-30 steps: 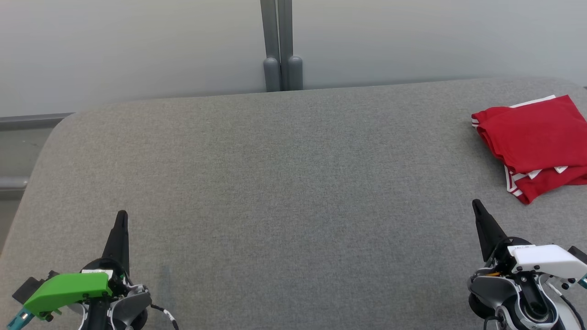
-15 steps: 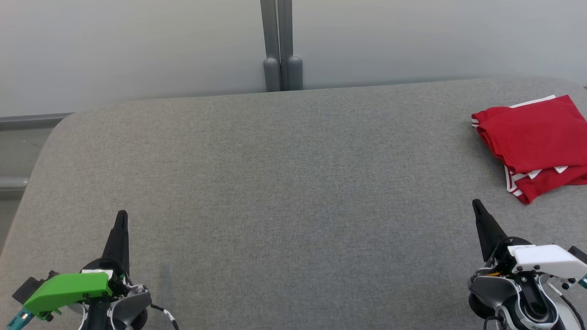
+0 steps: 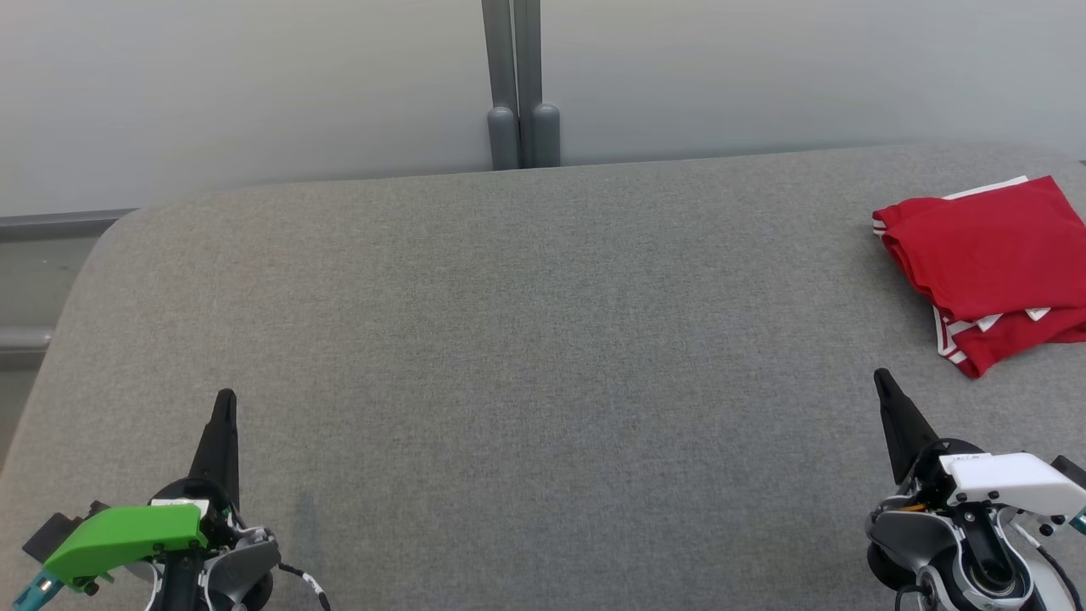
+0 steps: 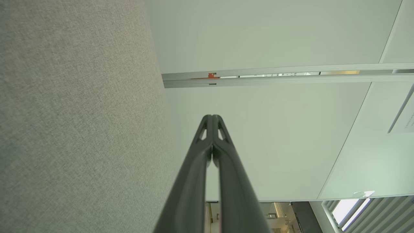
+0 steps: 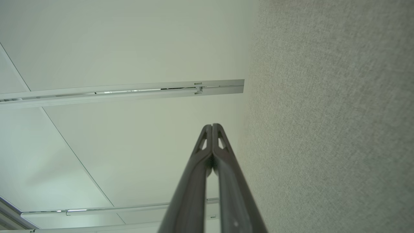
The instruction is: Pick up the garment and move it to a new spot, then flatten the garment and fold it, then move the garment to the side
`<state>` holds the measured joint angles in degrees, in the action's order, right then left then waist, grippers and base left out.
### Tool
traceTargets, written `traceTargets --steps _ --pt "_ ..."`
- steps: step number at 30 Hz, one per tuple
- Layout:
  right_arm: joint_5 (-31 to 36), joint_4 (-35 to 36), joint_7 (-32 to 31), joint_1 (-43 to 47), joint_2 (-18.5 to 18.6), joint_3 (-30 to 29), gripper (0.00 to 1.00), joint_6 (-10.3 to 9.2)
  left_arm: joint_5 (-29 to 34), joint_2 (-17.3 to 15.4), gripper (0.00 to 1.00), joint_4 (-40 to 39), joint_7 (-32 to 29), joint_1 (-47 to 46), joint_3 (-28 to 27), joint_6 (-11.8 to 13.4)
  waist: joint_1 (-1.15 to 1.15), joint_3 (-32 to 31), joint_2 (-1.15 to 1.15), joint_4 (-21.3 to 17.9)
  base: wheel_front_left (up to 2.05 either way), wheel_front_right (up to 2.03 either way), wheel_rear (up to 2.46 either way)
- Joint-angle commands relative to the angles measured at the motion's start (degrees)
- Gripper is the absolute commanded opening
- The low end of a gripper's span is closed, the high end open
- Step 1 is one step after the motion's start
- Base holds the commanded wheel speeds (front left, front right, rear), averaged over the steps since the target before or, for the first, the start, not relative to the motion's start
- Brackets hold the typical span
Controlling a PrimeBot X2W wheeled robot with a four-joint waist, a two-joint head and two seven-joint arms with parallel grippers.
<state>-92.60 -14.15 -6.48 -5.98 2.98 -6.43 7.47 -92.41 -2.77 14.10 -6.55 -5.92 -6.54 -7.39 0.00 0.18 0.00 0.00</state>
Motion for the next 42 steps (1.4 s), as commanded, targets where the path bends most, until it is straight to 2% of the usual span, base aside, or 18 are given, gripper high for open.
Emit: traceTargets --steps 1,42 --pt "0.21 0.28 -0.16 -0.40 0.02 -0.14 0.00 0.04 -0.01 -0.19 0.00 -0.12 -0.17 -0.64 -0.15 -0.30 0.00 0.00 0.00 0.00 0.00 0.00 0.00" --pt "0.30 0.28 -0.25 -0.42 -0.04 -0.21 0.00 0.04 -0.02 -0.19 0.00 -0.12 -0.15 -0.64 -0.14 -0.31 0.00 0.00 0.00 0.00 0.00 0.00 0.00"
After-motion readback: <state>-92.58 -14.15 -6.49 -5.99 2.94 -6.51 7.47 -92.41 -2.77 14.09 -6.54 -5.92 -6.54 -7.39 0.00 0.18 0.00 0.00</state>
